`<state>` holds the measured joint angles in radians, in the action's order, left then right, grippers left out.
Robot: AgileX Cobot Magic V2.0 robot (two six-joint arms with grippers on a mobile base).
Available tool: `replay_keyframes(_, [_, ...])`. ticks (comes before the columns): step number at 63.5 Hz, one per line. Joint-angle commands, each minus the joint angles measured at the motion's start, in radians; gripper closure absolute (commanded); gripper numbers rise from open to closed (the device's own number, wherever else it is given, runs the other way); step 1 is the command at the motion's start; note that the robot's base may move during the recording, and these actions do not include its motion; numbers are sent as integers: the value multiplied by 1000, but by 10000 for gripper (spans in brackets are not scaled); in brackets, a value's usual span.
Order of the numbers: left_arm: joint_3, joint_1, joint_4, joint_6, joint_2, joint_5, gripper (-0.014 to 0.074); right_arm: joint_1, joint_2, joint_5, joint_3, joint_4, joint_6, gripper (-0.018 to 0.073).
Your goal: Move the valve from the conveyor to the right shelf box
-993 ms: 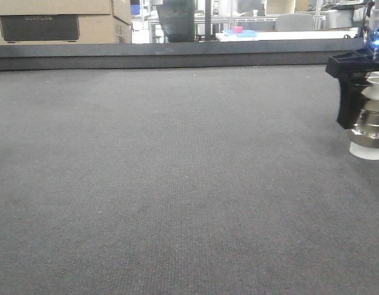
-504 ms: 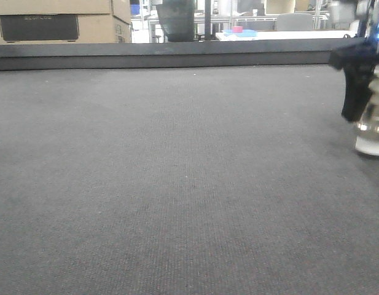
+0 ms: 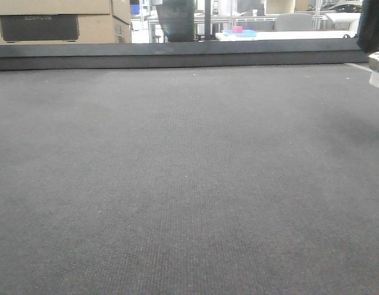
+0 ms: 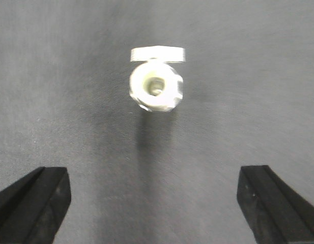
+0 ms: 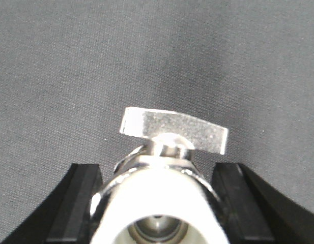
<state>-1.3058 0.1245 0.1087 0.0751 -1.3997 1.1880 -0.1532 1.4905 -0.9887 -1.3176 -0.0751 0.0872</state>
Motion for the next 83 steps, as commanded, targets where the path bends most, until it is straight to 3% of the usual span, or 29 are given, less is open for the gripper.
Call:
replay_keyframes(1, [-31,33,-43,50,-74,-21,36,4,-19,29,-8,8,0,713])
replay_keyframes(15, [-34,72,-181,160,-176,-99,36,4,-19,33,-8,8,0,713])
replay_keyframes(68, [-32,72,-158,160,-350,-128,39,4,-19,62,-8,8,0,713])
replay_keyframes(75, [-32,72,-150,160,-350,-140,80,4,-19,62,-8,8,0,713])
replay_keyframes(83, [-32,72,-150,160,-350,-155,223,4,-19,62,-8,8,0,713])
